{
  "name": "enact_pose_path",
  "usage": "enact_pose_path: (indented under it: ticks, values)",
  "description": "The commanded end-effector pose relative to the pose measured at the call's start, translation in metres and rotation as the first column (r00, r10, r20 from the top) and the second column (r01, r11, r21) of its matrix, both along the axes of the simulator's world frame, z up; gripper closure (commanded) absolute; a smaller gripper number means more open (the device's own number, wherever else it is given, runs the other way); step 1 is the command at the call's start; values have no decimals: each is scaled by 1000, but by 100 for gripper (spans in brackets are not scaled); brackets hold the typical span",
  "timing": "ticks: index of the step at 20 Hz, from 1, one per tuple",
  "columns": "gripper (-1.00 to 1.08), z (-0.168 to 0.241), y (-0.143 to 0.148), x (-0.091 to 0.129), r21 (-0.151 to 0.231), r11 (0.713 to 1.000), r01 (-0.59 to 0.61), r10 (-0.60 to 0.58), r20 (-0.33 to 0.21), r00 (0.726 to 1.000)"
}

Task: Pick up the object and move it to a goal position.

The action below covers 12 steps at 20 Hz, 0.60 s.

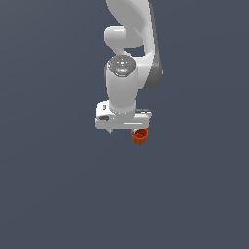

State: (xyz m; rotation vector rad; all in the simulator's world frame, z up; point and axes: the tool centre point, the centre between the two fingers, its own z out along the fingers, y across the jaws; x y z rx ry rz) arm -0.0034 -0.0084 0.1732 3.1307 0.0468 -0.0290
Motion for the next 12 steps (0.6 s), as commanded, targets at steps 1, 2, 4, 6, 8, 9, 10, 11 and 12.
enact_pose_path:
  ticks: [1, 2, 4, 6, 8, 9, 10, 11, 12]
  values:
    - [-20, 0, 0, 0, 0, 1000, 0, 0, 0, 1000]
    - [-20, 0, 0, 0, 0, 1000, 0, 0, 0, 1000]
    - [-20, -2, 0, 0, -2, 1000, 2, -2, -2, 1000]
    - [-20, -3, -1, -1, -4, 1000, 4, -4, -5, 1000]
    - [-20, -4, -2, -1, -5, 1000, 4, -4, -5, 1000]
    - [-20, -4, -1, -1, -5, 1000, 4, -4, -5, 1000]
    - [-20, -4, -1, -1, -4, 1000, 5, -5, -6, 1000]
    - [-20, -4, 0, -1, -4, 1000, 7, -7, -7, 1000]
    - [-20, -5, 1, -1, -3, 1000, 10, -10, -9, 1000]
